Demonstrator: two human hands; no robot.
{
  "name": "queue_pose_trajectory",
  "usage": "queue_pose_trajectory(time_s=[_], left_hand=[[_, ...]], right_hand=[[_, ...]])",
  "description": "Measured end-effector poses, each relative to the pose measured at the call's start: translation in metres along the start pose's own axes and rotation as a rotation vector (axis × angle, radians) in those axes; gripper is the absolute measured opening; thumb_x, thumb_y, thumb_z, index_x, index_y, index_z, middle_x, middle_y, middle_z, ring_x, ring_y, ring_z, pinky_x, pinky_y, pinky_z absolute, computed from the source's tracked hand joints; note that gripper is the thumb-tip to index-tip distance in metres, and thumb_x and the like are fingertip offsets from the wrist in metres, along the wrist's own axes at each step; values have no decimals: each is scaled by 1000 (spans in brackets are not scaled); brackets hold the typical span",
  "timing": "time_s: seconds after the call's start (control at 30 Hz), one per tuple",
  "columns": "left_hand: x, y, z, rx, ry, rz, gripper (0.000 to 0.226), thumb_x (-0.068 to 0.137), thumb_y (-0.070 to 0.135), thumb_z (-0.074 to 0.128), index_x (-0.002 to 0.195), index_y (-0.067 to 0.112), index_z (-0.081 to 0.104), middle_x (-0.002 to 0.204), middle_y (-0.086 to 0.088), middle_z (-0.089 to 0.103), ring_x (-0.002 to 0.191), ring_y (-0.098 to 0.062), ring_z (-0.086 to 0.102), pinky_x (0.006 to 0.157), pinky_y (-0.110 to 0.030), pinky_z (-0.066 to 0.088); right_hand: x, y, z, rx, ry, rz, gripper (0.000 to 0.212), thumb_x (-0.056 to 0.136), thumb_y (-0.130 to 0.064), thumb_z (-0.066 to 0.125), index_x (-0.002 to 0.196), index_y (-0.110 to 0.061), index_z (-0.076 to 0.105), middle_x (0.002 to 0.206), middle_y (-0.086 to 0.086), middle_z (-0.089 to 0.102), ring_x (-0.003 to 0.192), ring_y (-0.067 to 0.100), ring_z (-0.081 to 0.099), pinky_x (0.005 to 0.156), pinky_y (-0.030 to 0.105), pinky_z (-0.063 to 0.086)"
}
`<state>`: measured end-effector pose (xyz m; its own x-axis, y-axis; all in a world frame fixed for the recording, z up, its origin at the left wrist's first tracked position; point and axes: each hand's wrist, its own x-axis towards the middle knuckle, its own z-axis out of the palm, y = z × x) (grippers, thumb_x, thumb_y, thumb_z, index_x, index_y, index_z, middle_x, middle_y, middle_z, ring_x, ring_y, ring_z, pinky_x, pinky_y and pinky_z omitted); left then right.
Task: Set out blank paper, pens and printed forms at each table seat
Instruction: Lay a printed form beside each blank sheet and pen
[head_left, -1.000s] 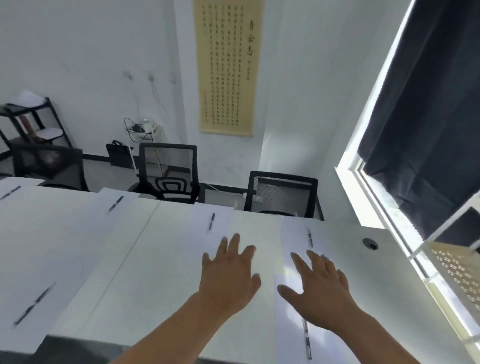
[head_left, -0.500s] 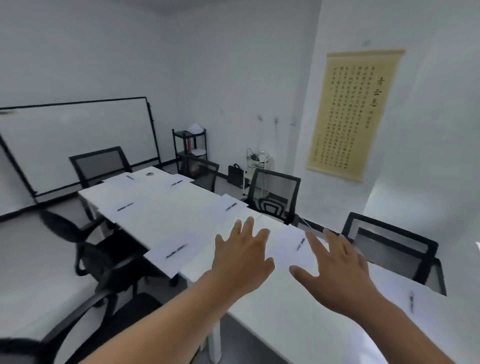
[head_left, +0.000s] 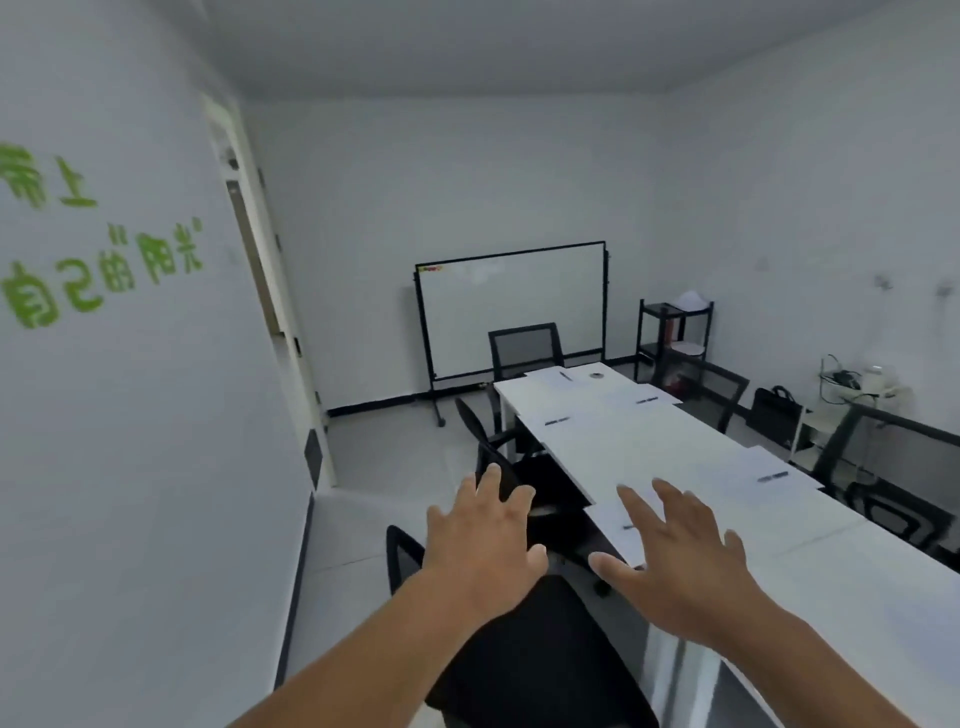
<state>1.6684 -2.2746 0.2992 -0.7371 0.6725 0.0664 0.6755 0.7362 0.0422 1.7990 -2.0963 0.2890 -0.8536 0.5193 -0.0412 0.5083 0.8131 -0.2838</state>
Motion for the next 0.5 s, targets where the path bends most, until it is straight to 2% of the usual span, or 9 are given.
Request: queue_pose_trajectory(time_s=[0.2, 0.5], left_hand=[[-6, -103, -10, -20, 2, -80, 71, 104, 57, 53, 166, 35, 26, 181, -7, 8, 167, -34, 10, 126, -67, 30], [58, -243, -38, 18, 2, -34, 72, 104, 53, 55, 167, 33, 25, 182, -9, 4, 169, -37, 6, 126, -69, 28]], right_hand=[[30, -108, 16, -33, -14, -111, 97, 96, -84, 40, 172, -41, -3, 181, -2, -11, 168, 30, -11, 130, 66, 12], [105, -259, 27, -56, 32, -124, 97, 96, -83, 45, 172, -41, 0, 181, -1, -9, 168, 30, -11, 130, 67, 12]])
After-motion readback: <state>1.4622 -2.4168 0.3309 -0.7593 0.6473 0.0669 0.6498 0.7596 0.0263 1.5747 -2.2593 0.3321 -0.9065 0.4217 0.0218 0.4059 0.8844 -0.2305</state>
